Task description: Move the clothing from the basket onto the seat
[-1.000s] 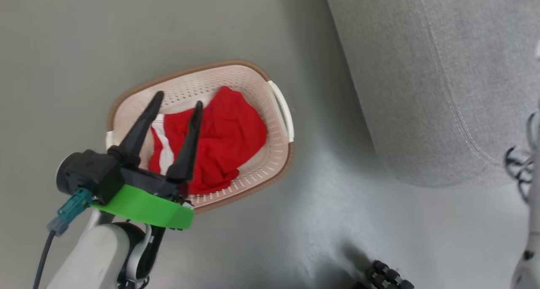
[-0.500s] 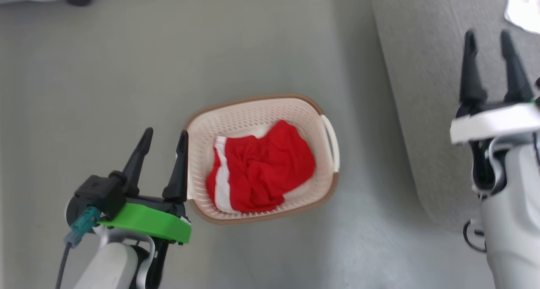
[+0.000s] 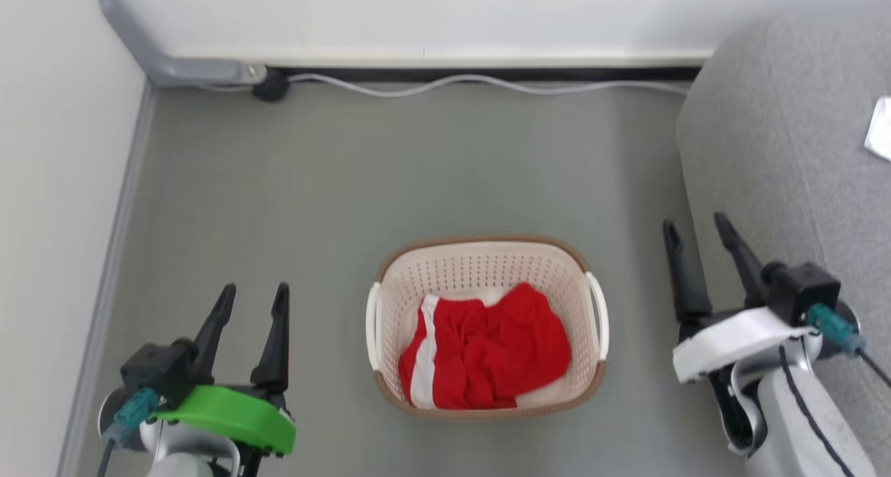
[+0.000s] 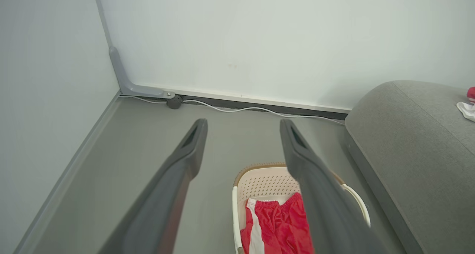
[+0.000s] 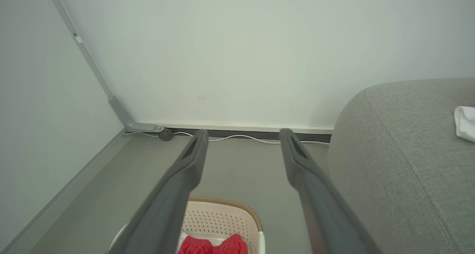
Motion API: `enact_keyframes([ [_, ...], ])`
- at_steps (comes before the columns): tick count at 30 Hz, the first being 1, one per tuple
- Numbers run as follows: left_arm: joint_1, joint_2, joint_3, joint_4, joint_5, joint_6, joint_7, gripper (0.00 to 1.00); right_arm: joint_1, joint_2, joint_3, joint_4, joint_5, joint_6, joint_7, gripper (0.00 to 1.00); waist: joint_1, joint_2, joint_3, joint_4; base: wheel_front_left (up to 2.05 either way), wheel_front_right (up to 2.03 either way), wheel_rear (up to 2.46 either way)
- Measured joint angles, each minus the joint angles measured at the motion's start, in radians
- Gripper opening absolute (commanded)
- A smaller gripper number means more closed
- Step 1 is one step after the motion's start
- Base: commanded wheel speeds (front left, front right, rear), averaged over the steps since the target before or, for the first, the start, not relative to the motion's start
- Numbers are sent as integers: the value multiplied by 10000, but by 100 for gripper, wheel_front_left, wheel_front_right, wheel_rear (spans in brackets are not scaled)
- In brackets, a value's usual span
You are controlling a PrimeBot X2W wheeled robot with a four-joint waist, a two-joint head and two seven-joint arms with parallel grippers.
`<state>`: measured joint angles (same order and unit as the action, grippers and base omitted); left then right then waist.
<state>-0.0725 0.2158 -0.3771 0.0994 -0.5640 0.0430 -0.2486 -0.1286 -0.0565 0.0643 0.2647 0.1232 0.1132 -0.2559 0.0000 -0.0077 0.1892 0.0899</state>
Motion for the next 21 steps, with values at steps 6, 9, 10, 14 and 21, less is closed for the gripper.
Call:
enact_keyframes([
  [6, 664, 151, 192, 163, -31, -2, -2, 100, 874, 10, 282, 180, -161, -240, 0, 100, 0, 0, -1145, 113, 0, 0, 0],
  [9, 975, 174, 190, 121, -117, -6, -2, 100, 1204, 10, 282, 159, -161, -372, 0, 100, 0, 0, -1566, 59, 0, 0, 0],
  [10, 1052, 184, 188, 96, -203, -44, -2, 100, 1272, 10, 282, 144, -161, -397, 0, 100, 0, 0, -1686, 26, 0, 0, 0],
  [14, 1230, 215, 196, -27, -236, -77, -2, 100, 1406, 19, 309, 15, -161, -470, 0, 100, -1, 0, -1938, -135, 0, 0, 0],
  [21, 1361, 224, 207, -213, -234, -88, -2, 100, 1629, 36, 362, -240, -159, -550, 2, 100, -1, 0, -2117, -599, 0, 0, 0],
])
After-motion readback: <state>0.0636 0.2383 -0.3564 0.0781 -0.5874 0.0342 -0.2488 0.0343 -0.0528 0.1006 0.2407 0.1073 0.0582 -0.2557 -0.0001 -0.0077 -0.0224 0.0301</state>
